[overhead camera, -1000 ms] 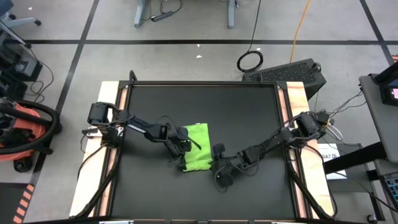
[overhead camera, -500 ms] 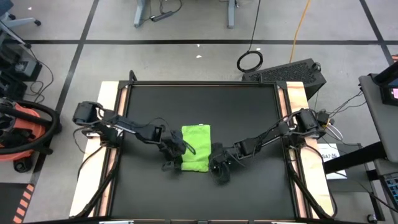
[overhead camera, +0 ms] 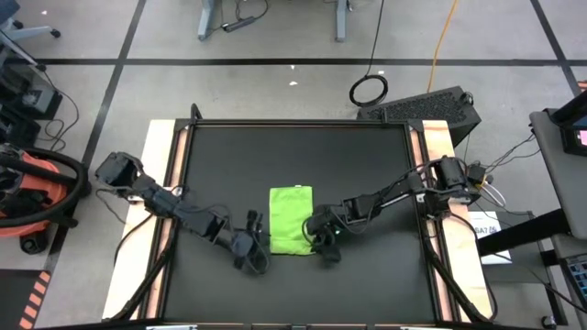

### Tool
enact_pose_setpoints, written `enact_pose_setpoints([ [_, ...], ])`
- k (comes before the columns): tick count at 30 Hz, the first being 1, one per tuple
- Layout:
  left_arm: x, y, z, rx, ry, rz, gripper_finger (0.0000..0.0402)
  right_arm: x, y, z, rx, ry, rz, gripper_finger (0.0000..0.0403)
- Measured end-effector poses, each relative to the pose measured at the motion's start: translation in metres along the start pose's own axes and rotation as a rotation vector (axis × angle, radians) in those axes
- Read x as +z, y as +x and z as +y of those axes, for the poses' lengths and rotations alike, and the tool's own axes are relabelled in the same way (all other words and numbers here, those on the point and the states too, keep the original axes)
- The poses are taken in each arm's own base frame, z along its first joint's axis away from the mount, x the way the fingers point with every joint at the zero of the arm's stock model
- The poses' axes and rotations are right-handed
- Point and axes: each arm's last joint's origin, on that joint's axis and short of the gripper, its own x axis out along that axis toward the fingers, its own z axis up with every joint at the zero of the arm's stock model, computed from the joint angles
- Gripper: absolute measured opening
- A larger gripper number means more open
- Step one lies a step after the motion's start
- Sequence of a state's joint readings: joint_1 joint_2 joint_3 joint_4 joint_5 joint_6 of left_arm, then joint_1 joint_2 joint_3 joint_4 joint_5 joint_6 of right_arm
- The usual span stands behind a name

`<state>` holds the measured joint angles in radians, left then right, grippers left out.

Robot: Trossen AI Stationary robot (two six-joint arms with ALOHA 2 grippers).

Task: Roll towel
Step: Roll the green microfiber cloth

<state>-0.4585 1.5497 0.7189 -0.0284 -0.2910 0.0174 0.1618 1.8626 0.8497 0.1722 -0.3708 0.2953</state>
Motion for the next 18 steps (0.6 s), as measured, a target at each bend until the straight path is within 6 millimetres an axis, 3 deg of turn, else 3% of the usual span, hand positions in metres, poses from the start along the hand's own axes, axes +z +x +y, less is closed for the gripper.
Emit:
enact_pose_setpoints([
  [7, 0.004, 0.0, -0.02, -0.007, 0.162, -0.06, 0.023, 0.001, -0.002, -0.004, 0.004, 0.033, -0.004, 0.0004],
  [18, 0.002, 0.021, -0.02, 0.033, 0.231, -0.035, 0.023, 0.003, -0.002, -0.005, 0.016, 0.07, -0.019, 0.0004],
])
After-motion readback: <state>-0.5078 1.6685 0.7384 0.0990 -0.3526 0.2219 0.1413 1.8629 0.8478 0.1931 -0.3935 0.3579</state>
